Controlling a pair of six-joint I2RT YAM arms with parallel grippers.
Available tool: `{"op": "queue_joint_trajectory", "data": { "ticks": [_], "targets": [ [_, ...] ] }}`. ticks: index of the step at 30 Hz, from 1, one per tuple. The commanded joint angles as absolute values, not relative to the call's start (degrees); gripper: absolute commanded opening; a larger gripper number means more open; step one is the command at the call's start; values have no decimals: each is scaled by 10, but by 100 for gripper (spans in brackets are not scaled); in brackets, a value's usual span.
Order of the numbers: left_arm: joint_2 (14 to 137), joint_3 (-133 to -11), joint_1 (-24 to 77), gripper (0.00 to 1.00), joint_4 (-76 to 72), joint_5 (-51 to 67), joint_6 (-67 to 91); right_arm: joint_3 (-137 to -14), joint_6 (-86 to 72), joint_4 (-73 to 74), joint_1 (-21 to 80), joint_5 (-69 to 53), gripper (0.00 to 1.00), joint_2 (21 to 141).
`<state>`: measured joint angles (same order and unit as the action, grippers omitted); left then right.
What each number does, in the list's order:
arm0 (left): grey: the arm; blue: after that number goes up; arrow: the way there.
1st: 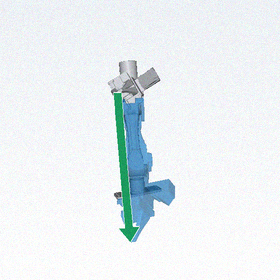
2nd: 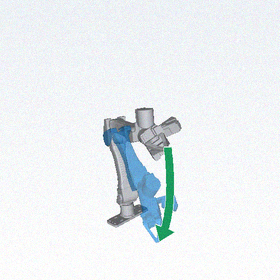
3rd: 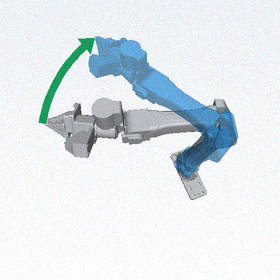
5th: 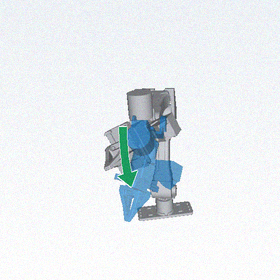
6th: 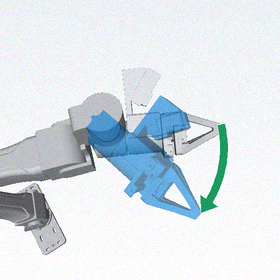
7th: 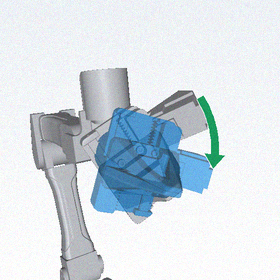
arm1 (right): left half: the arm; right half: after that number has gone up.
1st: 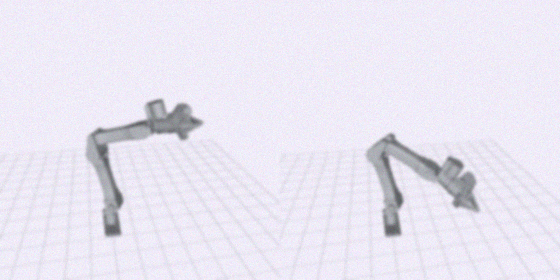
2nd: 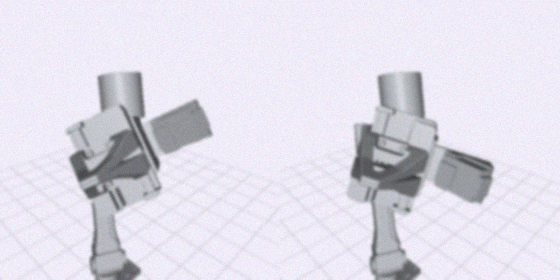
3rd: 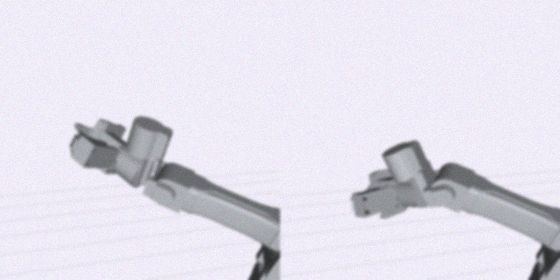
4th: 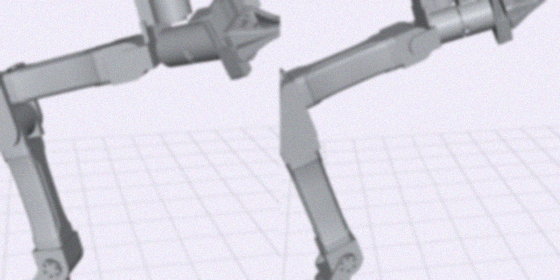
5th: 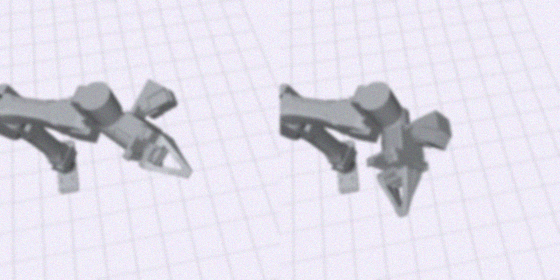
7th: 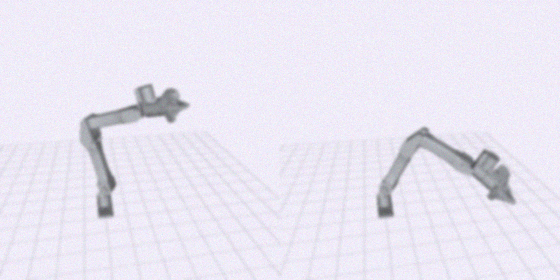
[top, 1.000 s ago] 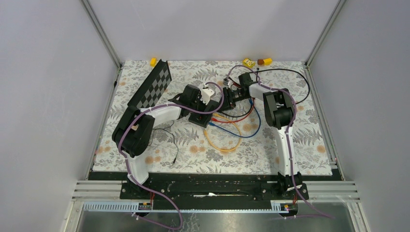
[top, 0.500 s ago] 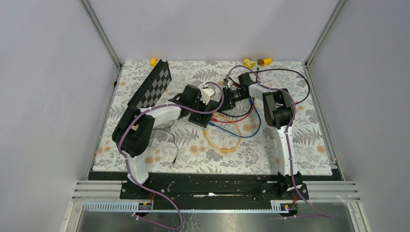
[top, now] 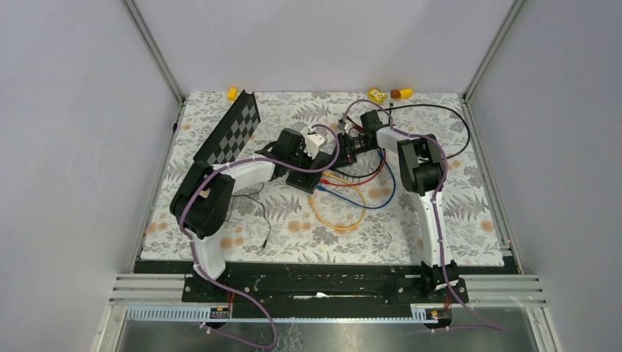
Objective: Pull the plug from the switch port
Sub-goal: Pull the connector from the switch port.
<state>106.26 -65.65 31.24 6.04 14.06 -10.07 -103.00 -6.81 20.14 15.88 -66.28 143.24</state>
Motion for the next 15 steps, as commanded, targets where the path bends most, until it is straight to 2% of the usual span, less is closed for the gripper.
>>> {"op": "queue_joint_trajectory", "data": {
  "ticks": [1,15],
  "targets": [
    [1081,-651,316,98,113,161,-81,-1034,-41,183,181,-562,36,1472],
    [1078,-653,316,98,116,160,-82,-1040,-92,171,184,-540,28,1475]
  ]
}}
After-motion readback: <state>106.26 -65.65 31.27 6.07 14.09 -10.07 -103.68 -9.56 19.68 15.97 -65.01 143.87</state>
